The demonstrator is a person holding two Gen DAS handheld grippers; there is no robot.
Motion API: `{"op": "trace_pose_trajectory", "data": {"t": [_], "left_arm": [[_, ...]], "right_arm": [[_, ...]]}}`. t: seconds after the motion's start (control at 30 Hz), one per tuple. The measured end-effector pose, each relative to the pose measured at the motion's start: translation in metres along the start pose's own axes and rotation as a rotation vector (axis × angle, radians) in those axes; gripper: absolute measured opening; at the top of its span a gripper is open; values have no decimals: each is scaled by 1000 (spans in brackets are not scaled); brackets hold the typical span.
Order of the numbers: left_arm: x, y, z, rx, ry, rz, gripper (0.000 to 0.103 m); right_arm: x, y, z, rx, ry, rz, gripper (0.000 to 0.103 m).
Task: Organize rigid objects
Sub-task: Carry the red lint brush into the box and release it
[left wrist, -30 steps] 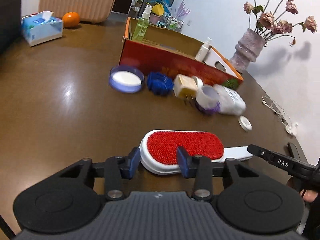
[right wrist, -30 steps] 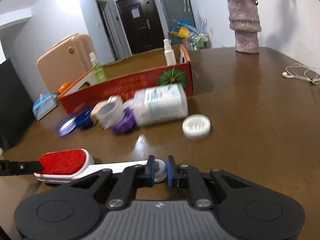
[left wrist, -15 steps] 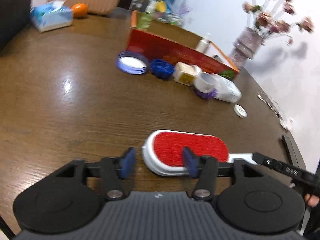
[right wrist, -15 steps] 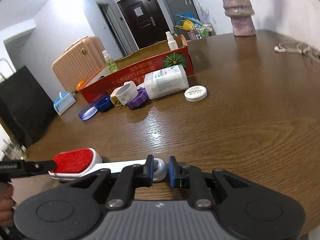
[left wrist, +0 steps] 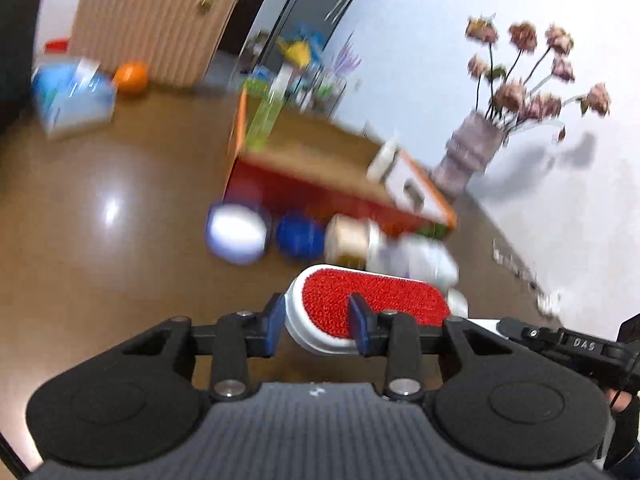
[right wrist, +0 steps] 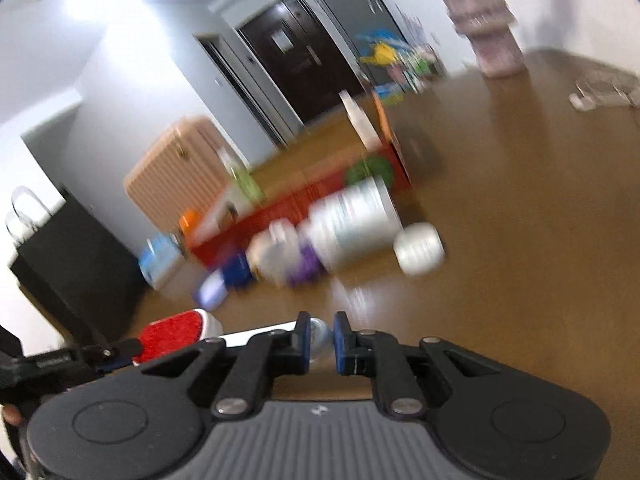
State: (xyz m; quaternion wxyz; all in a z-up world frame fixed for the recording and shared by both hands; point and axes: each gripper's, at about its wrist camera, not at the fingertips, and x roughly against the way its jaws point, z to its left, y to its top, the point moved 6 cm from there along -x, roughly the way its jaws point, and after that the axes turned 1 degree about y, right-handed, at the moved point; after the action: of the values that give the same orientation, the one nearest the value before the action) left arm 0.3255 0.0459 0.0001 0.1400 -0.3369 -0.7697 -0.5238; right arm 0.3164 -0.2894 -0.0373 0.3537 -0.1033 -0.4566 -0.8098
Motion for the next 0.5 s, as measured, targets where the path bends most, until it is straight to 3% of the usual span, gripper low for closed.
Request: {"op": "trace_pose_trajectory", "data": {"t": [0.13,0.27,0.5], "left_arm": [[-33,57,-9,-49,-15,-69,34],[-82,101,2,-6,-16,-41,34],[-148,128,27,5,42,46,34]], "right_arm": [[-27,69,10,67,4,-82,12],[-71,122,2,43,9,-84,12],[-153,159,-22,2,-44,8,12]]}}
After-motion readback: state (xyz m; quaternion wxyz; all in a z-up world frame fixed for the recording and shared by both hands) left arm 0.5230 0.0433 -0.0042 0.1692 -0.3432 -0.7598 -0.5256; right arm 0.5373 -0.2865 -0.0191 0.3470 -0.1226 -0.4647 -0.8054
